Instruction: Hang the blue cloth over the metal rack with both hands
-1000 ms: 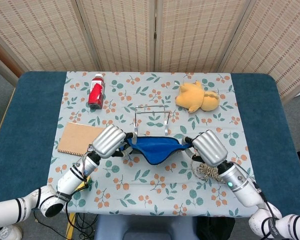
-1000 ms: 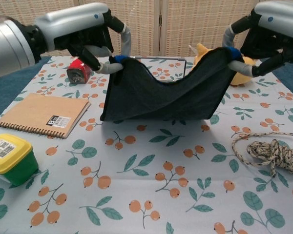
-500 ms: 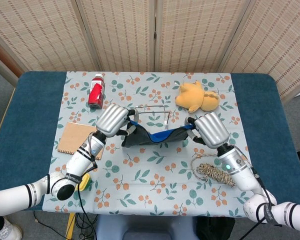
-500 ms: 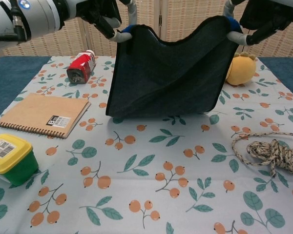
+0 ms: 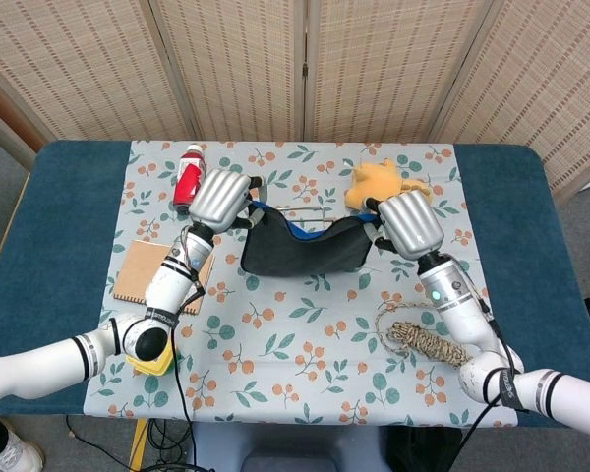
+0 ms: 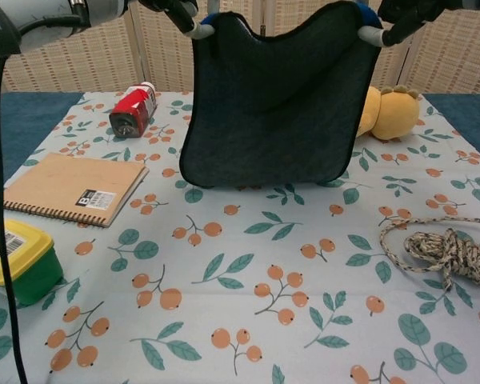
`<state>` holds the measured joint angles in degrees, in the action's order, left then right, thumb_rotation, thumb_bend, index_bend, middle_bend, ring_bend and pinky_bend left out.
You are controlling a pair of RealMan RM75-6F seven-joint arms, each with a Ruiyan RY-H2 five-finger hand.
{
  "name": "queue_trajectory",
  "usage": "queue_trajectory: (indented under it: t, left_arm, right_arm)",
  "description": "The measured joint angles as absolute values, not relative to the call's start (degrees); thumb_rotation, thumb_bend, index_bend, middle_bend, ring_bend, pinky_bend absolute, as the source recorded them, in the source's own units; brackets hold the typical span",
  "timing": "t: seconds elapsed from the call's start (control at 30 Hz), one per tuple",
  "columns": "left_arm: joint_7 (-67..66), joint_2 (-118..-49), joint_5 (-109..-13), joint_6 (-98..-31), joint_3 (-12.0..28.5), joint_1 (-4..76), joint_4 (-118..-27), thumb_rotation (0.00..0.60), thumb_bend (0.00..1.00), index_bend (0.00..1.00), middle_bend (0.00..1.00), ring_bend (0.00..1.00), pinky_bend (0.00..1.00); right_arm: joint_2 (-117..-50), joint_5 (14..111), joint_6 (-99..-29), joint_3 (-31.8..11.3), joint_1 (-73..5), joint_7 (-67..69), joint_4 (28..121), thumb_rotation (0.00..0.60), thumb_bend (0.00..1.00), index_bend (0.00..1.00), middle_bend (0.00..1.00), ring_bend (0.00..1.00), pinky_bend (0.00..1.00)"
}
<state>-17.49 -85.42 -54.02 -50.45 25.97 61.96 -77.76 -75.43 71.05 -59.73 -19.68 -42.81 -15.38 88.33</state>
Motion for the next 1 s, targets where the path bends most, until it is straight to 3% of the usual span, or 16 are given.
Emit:
queue_trajectory:
  t: [0.57, 1.0]
  left_arm:
    - [-21.2, -87.7, -45.9, -50.1, 26.4, 66.8, -71.3, 0.6, 0.34, 0.55, 1.0, 0.96, 1.0]
    - [-23.8, -89.1, -43.2, -50.1, 25.7, 69.5, -67.7, 0.6, 0.34, 0.56, 1.0, 0.95, 1.0]
  right_arm:
    - [-78.4, 63.5, -55.2, -21.9, -48.9, -17.7, 77.2, 0.6, 0.44, 0.67, 0.95, 0.98, 1.0]
    - [-81.3, 62.2, -52.8, -21.1, -51.8, -16.2, 70.5, 0.6, 0.44, 0.67, 0.95, 0.98, 1.0]
